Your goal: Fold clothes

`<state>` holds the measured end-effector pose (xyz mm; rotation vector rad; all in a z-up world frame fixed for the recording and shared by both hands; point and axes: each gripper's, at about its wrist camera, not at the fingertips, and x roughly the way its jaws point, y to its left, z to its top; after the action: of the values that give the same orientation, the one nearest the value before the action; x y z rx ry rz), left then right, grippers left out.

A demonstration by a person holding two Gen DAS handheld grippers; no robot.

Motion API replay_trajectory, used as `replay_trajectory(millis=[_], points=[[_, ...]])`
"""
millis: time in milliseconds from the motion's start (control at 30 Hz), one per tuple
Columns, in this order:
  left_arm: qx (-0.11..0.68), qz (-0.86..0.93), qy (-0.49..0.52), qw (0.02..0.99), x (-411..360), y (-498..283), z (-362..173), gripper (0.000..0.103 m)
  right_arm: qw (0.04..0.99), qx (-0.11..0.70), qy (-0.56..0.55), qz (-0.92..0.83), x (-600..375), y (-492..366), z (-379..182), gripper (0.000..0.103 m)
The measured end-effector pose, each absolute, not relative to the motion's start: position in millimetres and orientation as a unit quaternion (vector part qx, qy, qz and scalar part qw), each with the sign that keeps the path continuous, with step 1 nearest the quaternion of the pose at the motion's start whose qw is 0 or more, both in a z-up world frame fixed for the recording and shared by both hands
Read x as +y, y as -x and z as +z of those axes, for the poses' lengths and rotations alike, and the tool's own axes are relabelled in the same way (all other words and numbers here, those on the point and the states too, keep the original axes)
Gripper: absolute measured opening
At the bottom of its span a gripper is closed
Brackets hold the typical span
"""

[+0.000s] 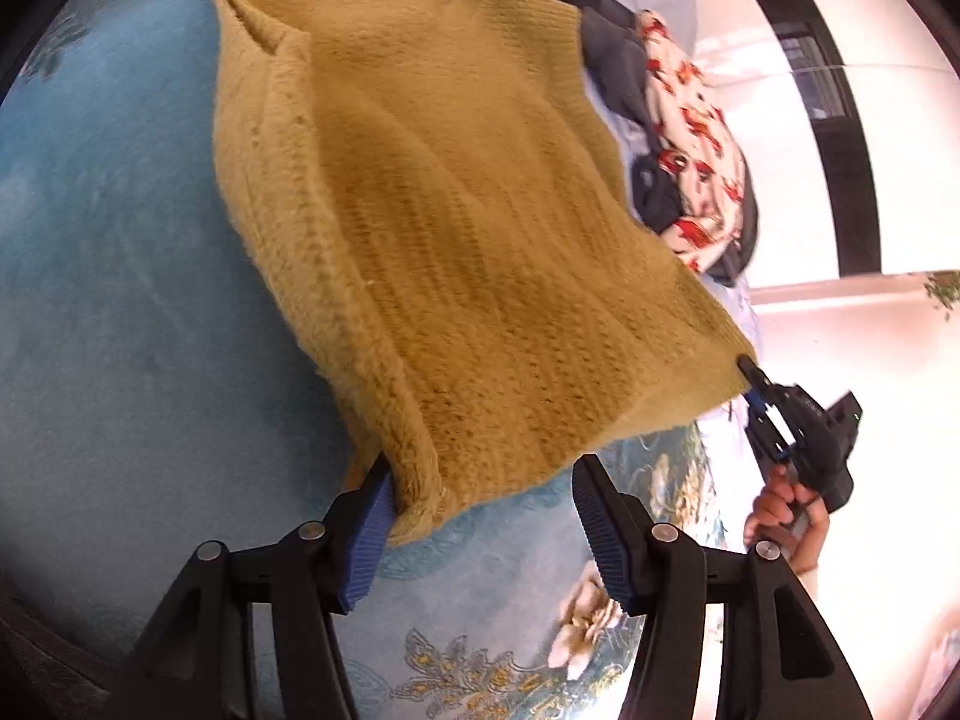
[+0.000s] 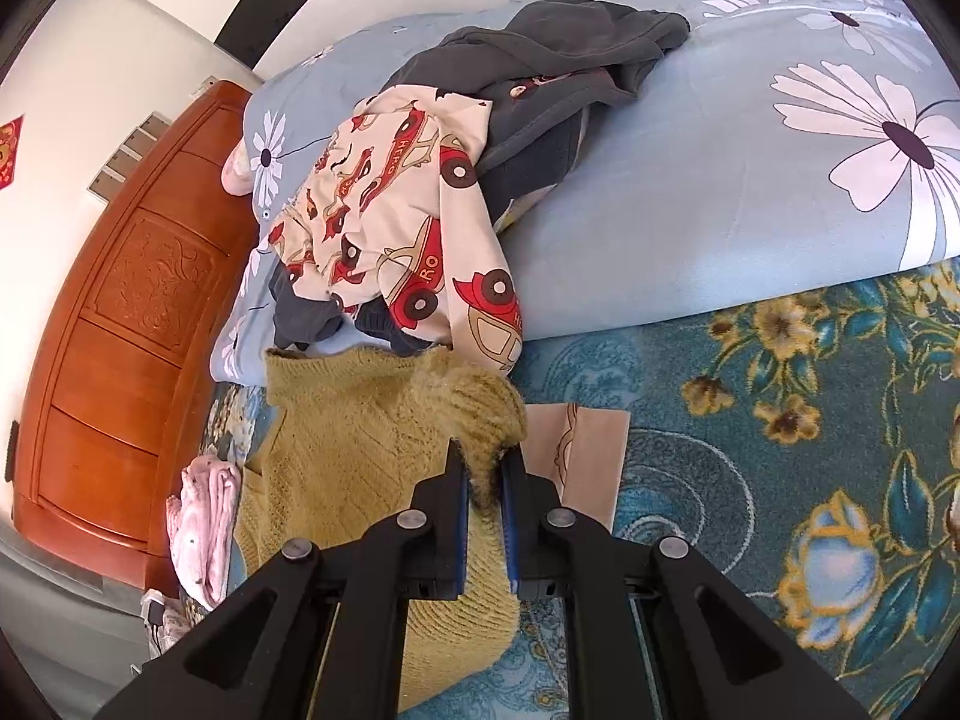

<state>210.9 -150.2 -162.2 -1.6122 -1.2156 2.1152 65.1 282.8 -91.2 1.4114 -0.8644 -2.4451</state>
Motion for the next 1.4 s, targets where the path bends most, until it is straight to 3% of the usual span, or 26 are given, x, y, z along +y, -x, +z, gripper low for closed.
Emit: replay_trajectory(millis=[133,267,433,500,567,700,900,1133,1233,1300,1400], points=[[-0.427,0.745,0.508,0.068,-164.2,-212.6,-151.0,0.061,0.099,-0.292,-0.478,-0.823,281.3,-63.9,-90.7,0.01],[-0.439,0.7,0.562,0.035,-172.2,-211.6,-180.4,0.061,0.099,-0.293,-0.481,-0.821,282.0,-64.6,-93.2,0.01],[-0.4,0.676,0.619,0.022,-155.6,-208.8,-193.0,0.059,0.095,-0.303,-0.485,-0.815,284.8,-66.4,-98.0,0.01],[-0.387,0.689,0.613,0.029,-153.0,-207.8,-185.8,0.032,0.095,-0.303,-0.487,-0.814,285.4,-66.7,-99.0,0.01],[-0.384,0.7,0.601,0.036,-153.6,-206.9,-179.4,0.014,0.095,-0.303,-0.488,-0.813,285.7,-67.3,-99.6,0.01],[-0.423,0.728,0.536,0.059,-174.9,-203.7,-159.2,0.012,0.111,-0.307,-0.487,-0.81,284.9,-65.3,-96.7,0.01],[-0.459,0.754,0.469,0.016,-224.3,-169.5,-129.4,0.012,0.123,-0.297,-0.484,-0.814,281.5,-50.5,-87.8,0.01],[-0.485,0.728,0.484,-0.009,-227.5,-153.5,-171.5,0.015,0.096,-0.315,-0.503,-0.799,282.3,-27.2,-104.1,0.01],[-0.472,0.73,0.495,0.009,-211.2,-158.5,-173.8,0.026,0.085,-0.309,-0.515,-0.795,281.2,-23.5,-112.6,0.01],[-0.463,0.73,0.502,0.022,-200.3,-161.8,-175.4,0.045,0.08,-0.311,-0.52,-0.792,281.7,-22.4,-117.5,0.01],[-0.449,0.73,0.513,0.04,-184.1,-166.8,-177.7,0.055,0.075,-0.313,-0.523,-0.789,283.1,-21.8,-122.0,0.01]])
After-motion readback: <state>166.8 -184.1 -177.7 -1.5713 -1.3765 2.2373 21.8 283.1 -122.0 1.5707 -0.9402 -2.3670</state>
